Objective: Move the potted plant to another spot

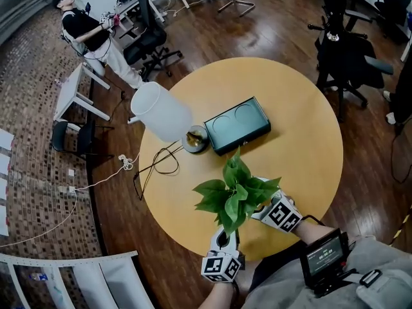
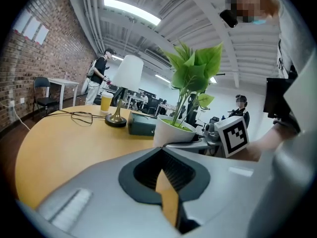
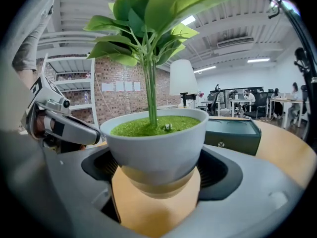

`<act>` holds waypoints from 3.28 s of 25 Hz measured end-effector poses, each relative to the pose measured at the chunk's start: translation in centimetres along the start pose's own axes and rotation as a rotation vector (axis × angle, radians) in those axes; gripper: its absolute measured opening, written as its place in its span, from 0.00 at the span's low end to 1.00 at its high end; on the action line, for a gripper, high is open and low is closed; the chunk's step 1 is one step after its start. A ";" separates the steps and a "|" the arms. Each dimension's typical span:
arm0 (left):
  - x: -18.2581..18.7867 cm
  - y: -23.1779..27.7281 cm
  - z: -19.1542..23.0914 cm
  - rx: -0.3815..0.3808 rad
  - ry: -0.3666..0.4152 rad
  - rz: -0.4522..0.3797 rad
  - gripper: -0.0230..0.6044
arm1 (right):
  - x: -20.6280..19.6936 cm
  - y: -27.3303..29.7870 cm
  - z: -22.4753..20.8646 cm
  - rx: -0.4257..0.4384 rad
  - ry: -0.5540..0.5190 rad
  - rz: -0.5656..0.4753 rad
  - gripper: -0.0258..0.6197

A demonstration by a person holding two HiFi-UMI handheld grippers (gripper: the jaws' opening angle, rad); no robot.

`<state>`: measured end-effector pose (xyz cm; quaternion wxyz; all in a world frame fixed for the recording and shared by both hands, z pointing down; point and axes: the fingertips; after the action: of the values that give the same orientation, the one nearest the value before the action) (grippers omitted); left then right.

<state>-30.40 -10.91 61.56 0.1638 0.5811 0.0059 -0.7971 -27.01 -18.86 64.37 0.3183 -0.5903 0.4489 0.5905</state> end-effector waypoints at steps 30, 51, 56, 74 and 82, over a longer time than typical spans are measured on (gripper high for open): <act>7.3 5.6 -11.5 -0.339 0.143 -0.153 0.03 | 8.9 -10.5 -5.5 -0.286 -0.086 -0.107 0.78; 7.1 14.6 -20.2 -0.432 0.159 -0.159 0.03 | 9.0 -19.2 -15.5 -0.390 -0.084 -0.103 0.78; 7.0 15.3 -20.6 -0.410 0.166 -0.152 0.03 | 9.0 -19.4 -16.6 -0.376 -0.079 -0.109 0.78; 4.2 28.4 -19.7 -0.242 0.170 -0.062 0.03 | 3.7 -16.0 -29.1 -0.241 -0.008 -0.052 0.78; 4.6 31.3 -18.4 -0.206 0.161 -0.012 0.03 | 3.5 -13.4 -31.2 -0.205 0.018 -0.036 0.78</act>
<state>-6.24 -38.01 57.02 0.2166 0.6232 0.1044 -0.7442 -2.40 -42.44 61.99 0.2630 -0.6332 0.3783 0.6219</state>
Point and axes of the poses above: the fingertips, and each gripper's own axes: y forward along the fingers, z to its left, x out of its top, and after that the axes turned 10 degrees about -z, right-handed
